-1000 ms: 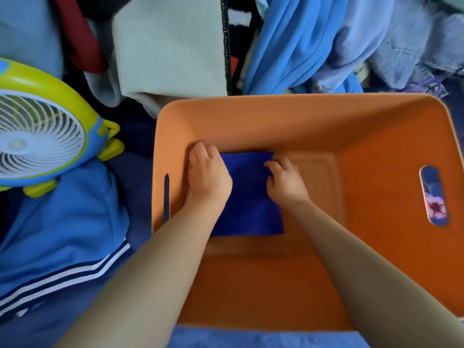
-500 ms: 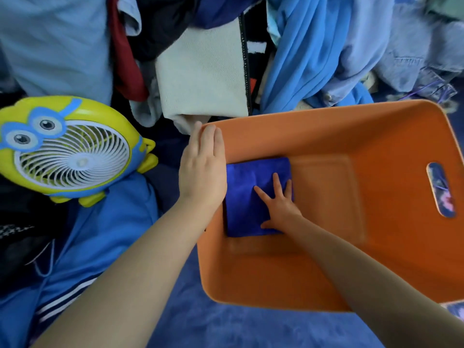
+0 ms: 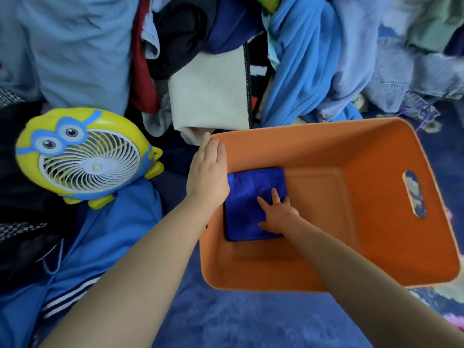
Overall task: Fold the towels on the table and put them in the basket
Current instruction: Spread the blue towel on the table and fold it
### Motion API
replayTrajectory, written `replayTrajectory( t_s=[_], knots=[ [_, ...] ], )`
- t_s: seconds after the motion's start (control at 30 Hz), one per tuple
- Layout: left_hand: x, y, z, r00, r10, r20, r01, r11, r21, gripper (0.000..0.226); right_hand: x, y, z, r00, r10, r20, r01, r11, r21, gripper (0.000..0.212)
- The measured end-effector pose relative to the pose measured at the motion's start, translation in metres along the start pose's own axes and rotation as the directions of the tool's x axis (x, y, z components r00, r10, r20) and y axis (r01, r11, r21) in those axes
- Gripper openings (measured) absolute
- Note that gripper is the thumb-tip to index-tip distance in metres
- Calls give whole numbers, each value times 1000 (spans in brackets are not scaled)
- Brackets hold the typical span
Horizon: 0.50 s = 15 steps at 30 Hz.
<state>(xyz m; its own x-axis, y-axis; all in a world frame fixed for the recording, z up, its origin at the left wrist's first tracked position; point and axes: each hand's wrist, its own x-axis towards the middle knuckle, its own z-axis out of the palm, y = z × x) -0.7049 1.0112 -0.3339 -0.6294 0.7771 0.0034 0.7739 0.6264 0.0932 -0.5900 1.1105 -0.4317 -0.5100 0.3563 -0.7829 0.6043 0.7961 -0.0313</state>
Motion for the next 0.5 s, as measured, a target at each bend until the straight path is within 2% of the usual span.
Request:
replayTrajectory(
  t_s=[0.07,0.17,0.3,0.5],
  knots=[
    [-7,7,-13,997,33,63,-39,995,96,62,-21,4,-9,996,38,-85,-33,998,56,61],
    [-24,20,-28,978,-23,209,-6,990,138,55,-58,11,-24,979,58,-193,-42,996,84,45],
    [-52,49,-75,982,-58,178,32,989,146,41,-134,28,-55,897,-28,-441,27,1000,-10,31],
    [-100,101,-166,994,-82,69,71,987,142,33,-262,53,-81,719,-91,-689,86,995,-41,26]
  ],
)
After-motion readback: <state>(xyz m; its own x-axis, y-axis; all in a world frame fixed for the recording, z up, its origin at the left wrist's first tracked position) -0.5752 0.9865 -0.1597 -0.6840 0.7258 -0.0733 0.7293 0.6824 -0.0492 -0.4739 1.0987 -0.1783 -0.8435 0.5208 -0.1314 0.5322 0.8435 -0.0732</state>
